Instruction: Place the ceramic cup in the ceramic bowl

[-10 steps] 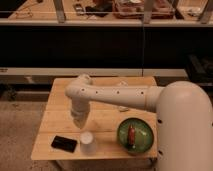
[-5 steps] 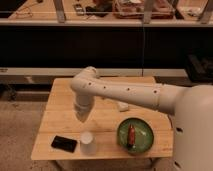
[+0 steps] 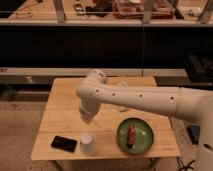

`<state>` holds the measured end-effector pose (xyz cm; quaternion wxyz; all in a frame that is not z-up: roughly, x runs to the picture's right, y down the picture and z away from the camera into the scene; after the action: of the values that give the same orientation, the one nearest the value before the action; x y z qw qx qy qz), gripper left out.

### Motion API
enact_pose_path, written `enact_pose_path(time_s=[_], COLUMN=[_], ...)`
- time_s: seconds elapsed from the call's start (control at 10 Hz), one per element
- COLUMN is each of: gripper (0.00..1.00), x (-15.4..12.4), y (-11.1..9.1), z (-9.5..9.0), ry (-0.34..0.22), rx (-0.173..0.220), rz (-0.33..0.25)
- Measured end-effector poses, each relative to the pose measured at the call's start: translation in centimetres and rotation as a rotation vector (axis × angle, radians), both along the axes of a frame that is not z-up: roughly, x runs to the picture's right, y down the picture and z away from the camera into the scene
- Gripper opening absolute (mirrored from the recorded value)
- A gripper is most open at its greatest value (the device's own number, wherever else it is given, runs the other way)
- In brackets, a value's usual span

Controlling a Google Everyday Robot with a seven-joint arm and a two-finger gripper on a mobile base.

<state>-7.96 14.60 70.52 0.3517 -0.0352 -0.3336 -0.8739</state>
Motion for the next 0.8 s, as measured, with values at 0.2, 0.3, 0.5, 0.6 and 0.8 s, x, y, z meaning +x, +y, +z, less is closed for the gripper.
enact_pose_path(time_s=[0.2, 0.3, 0.5, 0.6, 0.8], gripper=[0.8, 0.8, 0.8, 0.8, 0.8], x=[0.4, 0.4, -0.1, -0.1, 0.3], y=[0.7, 1.1, 2.3, 2.6, 2.8], z=[-0.4, -0.6, -1.4, -1.7, -1.8], ry=[0.007, 0.004, -0.025, -0.035, -0.039], rx=[-0.006, -0.027, -0.123, -0.148, -0.17], rz=[0.041, 0.061, 0.124, 0.137, 0.142])
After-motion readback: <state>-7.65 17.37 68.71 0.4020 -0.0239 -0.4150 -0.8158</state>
